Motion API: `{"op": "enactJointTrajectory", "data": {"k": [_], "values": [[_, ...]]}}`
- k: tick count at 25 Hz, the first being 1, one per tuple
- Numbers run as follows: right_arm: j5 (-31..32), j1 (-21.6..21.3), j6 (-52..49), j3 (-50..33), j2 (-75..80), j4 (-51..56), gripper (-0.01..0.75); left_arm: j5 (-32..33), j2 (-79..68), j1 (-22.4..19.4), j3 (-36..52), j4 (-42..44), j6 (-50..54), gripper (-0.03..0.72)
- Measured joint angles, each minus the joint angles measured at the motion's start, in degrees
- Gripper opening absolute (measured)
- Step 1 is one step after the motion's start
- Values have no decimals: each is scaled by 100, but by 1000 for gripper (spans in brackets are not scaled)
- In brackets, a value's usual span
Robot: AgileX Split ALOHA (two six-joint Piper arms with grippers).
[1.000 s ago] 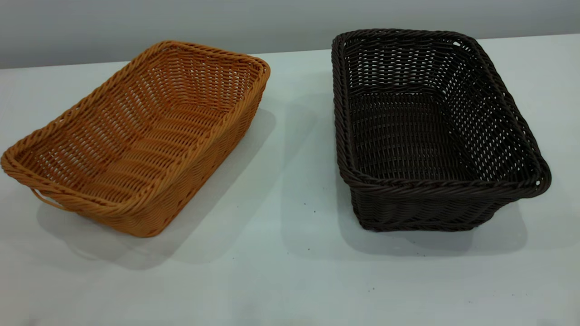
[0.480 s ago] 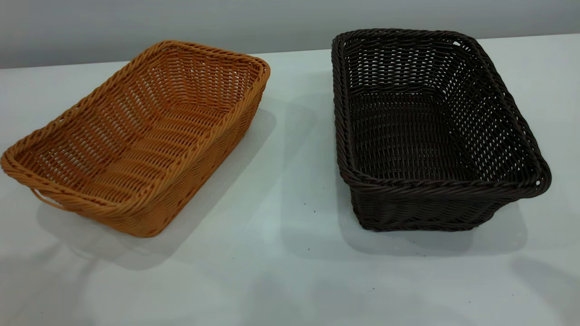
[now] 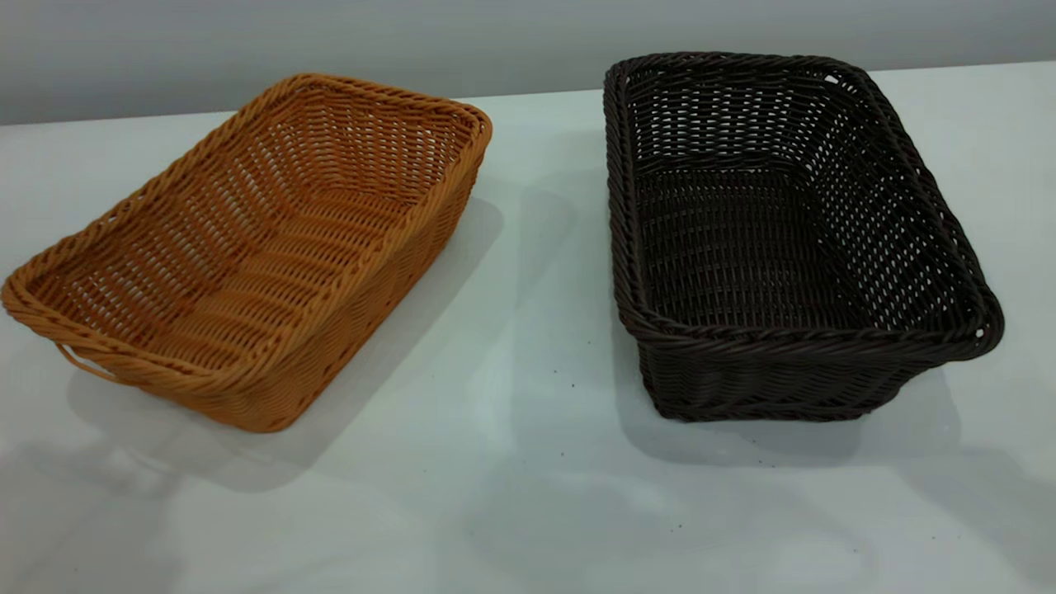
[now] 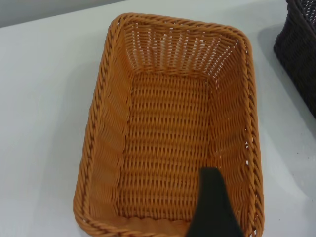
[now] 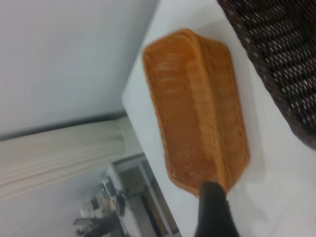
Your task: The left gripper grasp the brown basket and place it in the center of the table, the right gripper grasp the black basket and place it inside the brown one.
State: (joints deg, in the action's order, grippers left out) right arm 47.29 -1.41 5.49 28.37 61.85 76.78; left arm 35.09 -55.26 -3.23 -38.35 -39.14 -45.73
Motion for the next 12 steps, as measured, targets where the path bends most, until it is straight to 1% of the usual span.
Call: {"op": "enactJointTrajectory", "data": {"k": [5,7,10,12], "values": [[-753,1145,-549,0,637,182,426,64,0,0,5,0,0,426],[-970,1530,-644,0,925,289,426,133,0,0,5,0,0,426],[-1095,1991,-622,0,1344,621,426,157,0,0,5,5,0,426],[-1084,2145,-507,0,1603,843,426,157,0,0,5,10,0,426]]}}
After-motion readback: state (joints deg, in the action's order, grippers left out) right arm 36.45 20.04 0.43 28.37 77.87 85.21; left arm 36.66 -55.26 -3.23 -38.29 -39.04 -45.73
